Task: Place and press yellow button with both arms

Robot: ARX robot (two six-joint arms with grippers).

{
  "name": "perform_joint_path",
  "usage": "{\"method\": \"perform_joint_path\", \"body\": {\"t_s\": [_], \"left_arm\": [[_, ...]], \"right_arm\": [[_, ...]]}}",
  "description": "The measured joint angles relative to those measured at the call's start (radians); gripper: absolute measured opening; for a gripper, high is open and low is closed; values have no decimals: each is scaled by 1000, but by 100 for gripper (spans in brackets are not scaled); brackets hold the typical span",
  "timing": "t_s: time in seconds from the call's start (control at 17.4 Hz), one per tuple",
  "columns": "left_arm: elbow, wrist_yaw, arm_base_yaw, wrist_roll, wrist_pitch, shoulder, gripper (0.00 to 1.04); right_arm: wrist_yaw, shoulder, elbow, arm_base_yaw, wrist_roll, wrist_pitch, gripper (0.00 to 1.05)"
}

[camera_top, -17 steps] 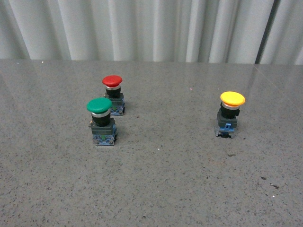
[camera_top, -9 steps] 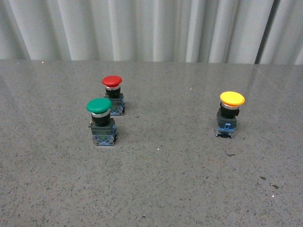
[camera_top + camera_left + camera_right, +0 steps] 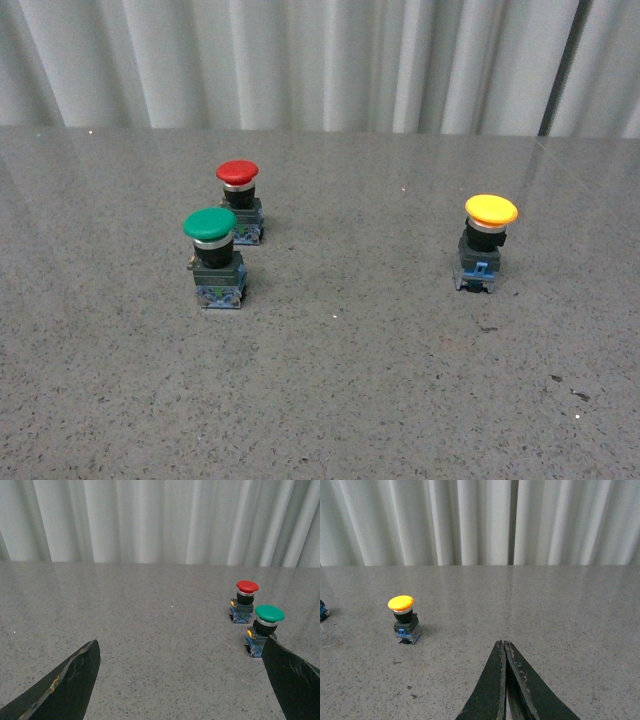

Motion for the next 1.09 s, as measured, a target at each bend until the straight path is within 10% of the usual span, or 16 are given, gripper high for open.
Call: {"method": "perform_joint_path", "body": {"t_s": [0.23,0.75,1.09], "left_arm": [[0,0,0,0,0,0,98],[0,0,0,0,0,0,98],[0,0,0,0,0,0,98]], "right_arm": [[0,0,0,0,0,1,2],[0,0,0,0,0,1,99],[0,0,0,0,0,1,98]]}}
